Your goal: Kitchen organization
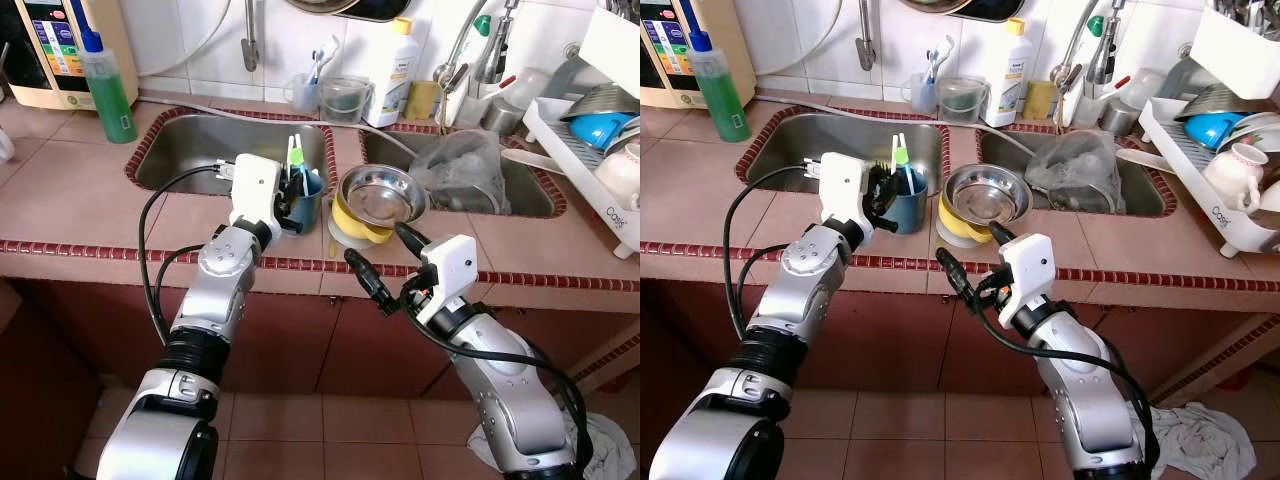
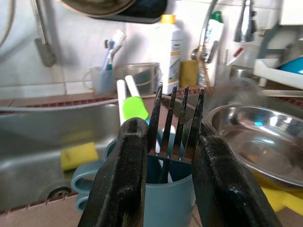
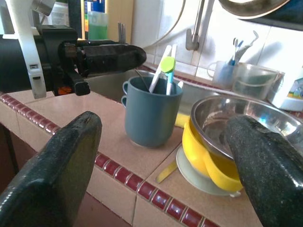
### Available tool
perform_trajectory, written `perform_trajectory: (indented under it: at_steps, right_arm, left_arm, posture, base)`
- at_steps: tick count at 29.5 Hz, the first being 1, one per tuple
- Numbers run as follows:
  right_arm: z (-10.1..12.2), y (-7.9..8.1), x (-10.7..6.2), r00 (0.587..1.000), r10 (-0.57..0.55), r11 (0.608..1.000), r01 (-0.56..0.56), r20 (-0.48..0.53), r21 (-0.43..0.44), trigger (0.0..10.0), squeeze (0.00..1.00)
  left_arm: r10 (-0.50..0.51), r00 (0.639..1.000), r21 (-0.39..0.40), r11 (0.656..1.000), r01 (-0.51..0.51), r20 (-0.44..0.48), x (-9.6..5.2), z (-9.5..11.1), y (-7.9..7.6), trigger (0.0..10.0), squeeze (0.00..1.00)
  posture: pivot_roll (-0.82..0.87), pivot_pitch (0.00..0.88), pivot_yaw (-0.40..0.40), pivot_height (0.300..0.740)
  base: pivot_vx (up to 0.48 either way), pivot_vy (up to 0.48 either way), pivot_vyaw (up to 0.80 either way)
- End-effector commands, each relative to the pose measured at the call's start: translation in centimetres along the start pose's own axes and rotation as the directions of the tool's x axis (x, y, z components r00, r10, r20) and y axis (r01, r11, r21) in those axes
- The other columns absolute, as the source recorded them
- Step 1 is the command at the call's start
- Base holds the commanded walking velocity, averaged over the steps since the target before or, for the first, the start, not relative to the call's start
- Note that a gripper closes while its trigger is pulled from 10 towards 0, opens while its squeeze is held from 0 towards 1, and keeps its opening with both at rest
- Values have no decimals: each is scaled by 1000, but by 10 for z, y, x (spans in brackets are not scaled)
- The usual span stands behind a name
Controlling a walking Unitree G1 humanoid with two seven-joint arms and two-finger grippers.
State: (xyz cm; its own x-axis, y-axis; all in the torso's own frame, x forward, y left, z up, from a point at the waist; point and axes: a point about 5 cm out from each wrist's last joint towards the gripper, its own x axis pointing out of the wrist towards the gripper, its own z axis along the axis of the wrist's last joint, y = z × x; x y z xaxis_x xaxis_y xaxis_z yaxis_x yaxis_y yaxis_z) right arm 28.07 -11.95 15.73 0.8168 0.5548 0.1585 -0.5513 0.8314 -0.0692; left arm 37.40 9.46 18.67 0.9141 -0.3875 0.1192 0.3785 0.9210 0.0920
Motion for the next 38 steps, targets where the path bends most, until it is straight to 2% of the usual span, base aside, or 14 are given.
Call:
perform_trajectory:
  at_steps: [1, 6, 8, 22, 29, 38]
  right_arm:
    - [0, -3, 0, 1000, -10, 1000, 10, 1, -2, 10000, 0]
    - [0, -3, 0, 1000, -10, 1000, 10, 2, -1, 10000, 0]
    - [0, -3, 1, 1000, -10, 1000, 10, 2, -2, 10000, 0]
    - [1, -3, 3, 1000, -6, 1000, 6, 6, -2, 10000, 0]
    - [0, -3, 4, 1000, -6, 1000, 6, 7, 0, 10000, 0]
    - [1, -3, 4, 1000, -6, 1000, 6, 9, -1, 10000, 0]
  left_arm:
    - [-45, 997, 22, 999, 44, 55, 8, 21, -6, 10000, 0]
    - [-75, 995, 41, 997, 72, 72, 9, 30, -5, 10000, 0]
    - [-69, 994, 32, 997, 66, 89, 9, 36, 0, 10000, 0]
    - [-82, 990, 103, 992, 70, 118, 12, 57, 23, 10000, 0]
    - [-133, 984, 134, 984, 117, 118, 12, 61, 25, 10000, 0]
    - [-237, 968, 166, 961, 222, 80, 9, 56, 18, 10000, 0]
  posture:
    - [-33, 0, -50, 740]
    - [-34, 0, -50, 740]
    - [-33, 0, -53, 740]
    - [-29, 0, -54, 740]
    - [-27, 0, -52, 740]
    - [-24, 0, -53, 740]
  base:
    - [0, 0, 0]
    - [0, 0, 0]
    - [0, 0, 0]
    - [0, 0, 0]
    - [0, 0, 0]
    - [0, 0, 0]
